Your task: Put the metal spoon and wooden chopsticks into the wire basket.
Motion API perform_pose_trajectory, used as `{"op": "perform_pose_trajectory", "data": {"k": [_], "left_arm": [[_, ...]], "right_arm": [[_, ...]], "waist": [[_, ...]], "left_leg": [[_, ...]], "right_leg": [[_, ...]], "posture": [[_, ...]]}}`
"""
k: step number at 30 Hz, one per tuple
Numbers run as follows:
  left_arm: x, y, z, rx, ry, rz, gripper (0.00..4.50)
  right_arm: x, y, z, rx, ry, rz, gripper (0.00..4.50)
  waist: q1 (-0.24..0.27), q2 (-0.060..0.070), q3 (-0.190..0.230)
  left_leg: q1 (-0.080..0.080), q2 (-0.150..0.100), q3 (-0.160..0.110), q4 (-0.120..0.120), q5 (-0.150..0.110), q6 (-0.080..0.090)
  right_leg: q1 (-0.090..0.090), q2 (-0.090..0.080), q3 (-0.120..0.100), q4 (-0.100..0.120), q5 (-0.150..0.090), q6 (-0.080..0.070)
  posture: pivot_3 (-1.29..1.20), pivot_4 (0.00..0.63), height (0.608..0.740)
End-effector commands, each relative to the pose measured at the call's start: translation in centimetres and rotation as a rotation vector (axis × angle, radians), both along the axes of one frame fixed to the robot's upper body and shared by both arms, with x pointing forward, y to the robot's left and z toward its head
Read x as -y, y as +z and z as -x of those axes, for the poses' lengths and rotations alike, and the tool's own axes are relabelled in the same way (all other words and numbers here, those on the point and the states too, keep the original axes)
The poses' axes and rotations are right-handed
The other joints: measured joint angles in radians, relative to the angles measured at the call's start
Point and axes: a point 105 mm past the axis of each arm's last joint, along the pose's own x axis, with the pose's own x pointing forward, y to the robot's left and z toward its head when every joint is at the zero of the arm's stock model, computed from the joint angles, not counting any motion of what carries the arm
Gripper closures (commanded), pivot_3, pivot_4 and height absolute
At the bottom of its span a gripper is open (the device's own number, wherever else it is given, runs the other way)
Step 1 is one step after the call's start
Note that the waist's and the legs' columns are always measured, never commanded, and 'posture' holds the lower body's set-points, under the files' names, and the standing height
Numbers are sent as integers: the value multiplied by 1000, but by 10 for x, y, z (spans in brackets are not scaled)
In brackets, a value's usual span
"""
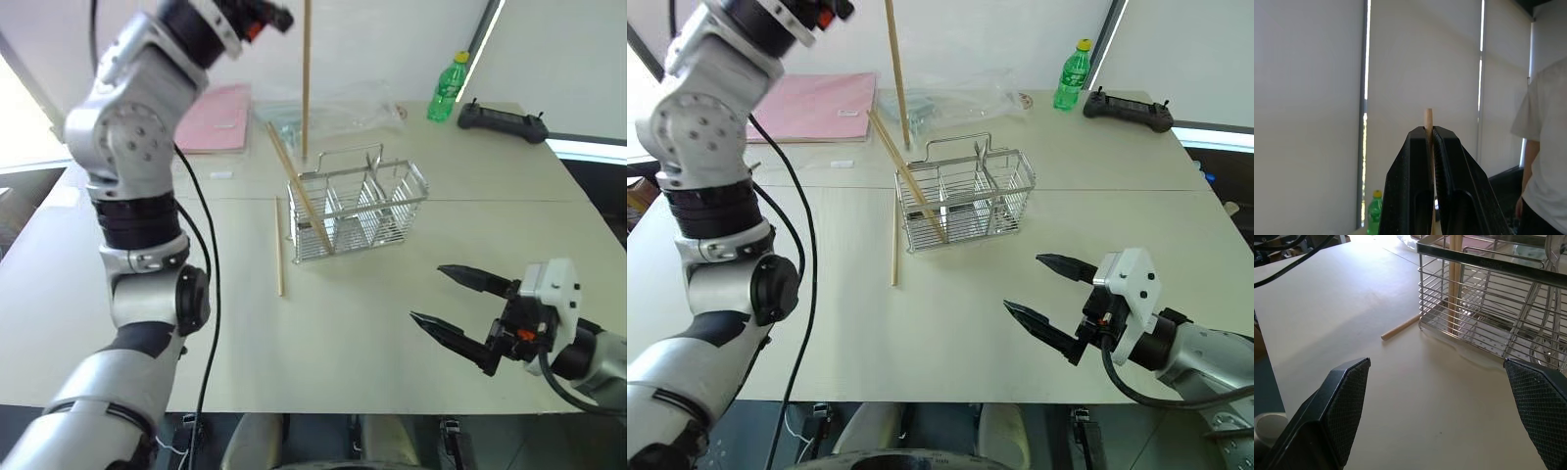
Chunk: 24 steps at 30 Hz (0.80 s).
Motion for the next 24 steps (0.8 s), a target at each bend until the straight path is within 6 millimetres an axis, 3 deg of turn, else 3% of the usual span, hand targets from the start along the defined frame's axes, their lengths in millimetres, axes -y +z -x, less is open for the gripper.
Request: {"op": "perform_pose_trajectory", "data": {"k": [1,12,15,22,24], "left_arm": [[7,-5,8,39,-3,-22,4408],[8,-55,-9,-132,12,15,4408],[8,-58,-10,-160,11,35,3564],[3,-51,-6,-164,3,50,49],[1,-43,-4,-148,2,51,49]], "right_arm": [[-3,13,2,71,-2,-3,0],[-5,13,-5,99,-16,-17,0],[-5,12,-7,102,-12,-16,0],[-4,10,-8,98,4,-6,0],[-4,9,-7,95,10,-3,0]], "waist": [[0,0,0],[1,0,0],[1,0,0],[1,0,0],[0,0,0]], "left_leg": [[0,0,0,0,0,0],[0,0,0,1,0,0],[-1,0,0,1,0,0],[-1,0,0,0,0,1],[0,0,0,0,0,1]], "right_leg": [[0,0,0,0,0,0],[0,0,0,-1,0,-1],[0,0,0,-1,0,-1],[0,0,0,-1,0,-1],[0,0,0,-1,0,-1]], "posture": [[0,150,709],[0,150,709],[0,150,709],[0,150,709],[0,150,709]]}}
